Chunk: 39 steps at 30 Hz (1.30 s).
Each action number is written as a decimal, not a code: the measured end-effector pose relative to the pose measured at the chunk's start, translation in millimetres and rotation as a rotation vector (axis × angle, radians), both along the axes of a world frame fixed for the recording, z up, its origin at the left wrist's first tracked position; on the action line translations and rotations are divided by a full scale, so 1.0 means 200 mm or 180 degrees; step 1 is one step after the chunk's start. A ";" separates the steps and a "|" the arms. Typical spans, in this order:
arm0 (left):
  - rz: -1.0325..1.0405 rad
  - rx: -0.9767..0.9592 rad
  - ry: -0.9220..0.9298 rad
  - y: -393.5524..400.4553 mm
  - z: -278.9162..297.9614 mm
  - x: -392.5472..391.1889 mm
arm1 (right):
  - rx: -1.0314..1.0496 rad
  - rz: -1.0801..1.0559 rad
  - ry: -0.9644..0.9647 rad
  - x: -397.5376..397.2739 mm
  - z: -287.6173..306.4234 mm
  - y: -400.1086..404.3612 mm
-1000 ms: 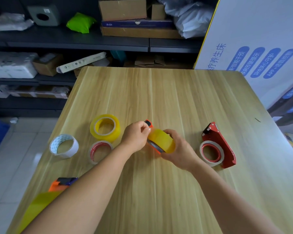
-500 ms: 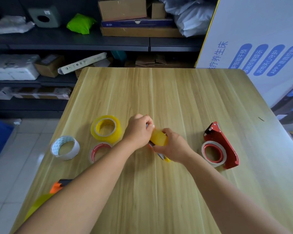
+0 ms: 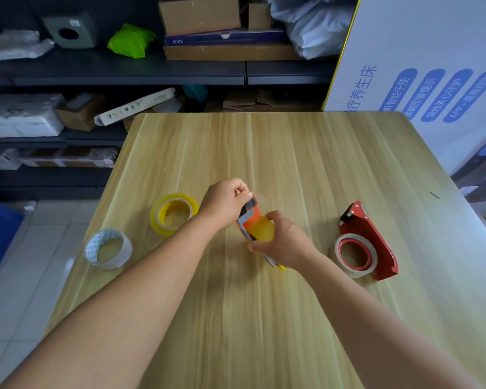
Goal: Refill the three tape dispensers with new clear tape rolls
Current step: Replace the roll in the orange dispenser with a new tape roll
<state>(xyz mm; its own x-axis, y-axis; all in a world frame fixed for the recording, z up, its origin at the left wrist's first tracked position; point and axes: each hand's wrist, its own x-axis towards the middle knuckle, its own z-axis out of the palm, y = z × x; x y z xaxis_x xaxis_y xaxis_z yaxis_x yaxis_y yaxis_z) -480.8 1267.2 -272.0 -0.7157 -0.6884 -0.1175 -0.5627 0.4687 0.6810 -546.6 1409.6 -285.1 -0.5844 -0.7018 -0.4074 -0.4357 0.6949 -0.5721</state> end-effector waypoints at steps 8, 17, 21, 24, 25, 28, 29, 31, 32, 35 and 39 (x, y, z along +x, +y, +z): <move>0.0138 0.0034 0.0298 0.03 0.00 -0.02 | 0.0034 0.0127 0.0027 -0.01 0.01 -0.02; 0.0277 -0.0028 0.0535 0.08 -0.02 -0.03 | 0.0023 -0.0031 0.0068 0.02 -0.01 -0.03; 0.0434 -0.0071 0.0533 0.05 0.00 -0.01 | 0.0002 -0.0278 -0.0046 -0.01 -0.01 -0.01; 0.0487 -0.0138 0.0474 0.06 0.02 0.00 | -0.0003 -0.0350 -0.0038 -0.02 -0.02 -0.01; 0.0516 -0.0154 0.0448 0.06 0.03 0.01 | -0.0004 -0.0366 -0.0054 -0.02 -0.02 -0.01; 0.0571 -0.0165 0.0350 0.07 0.05 0.01 | -0.0022 -0.0398 -0.0085 -0.02 -0.03 -0.01; 0.0561 -0.0157 0.0301 0.08 0.06 0.01 | -0.0022 -0.0400 -0.0084 -0.01 -0.04 -0.01; 0.0537 -0.0153 0.0231 0.08 0.07 0.01 | 0.0006 -0.0375 -0.0033 0.00 -0.05 -0.01; 0.0544 -0.0159 0.0215 0.09 0.07 0.01 | 0.0008 -0.0340 0.0043 0.01 -0.05 -0.01; 0.0657 -0.0104 0.0208 0.11 0.11 0.01 | -0.0108 -0.0319 0.0381 0.03 -0.06 -0.02; 0.0577 -0.0053 0.0213 0.17 0.17 0.00 | -0.0335 -0.0454 0.0506 0.05 -0.07 -0.02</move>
<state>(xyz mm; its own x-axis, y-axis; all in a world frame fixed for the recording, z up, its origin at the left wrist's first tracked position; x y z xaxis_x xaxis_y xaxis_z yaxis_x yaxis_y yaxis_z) -481.6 1300.9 -237.2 -0.5856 -0.8082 -0.0613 -0.5926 0.3753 0.7127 -537.6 1406.1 -299.1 -0.7316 -0.6413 -0.2312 -0.4279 0.6960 -0.5766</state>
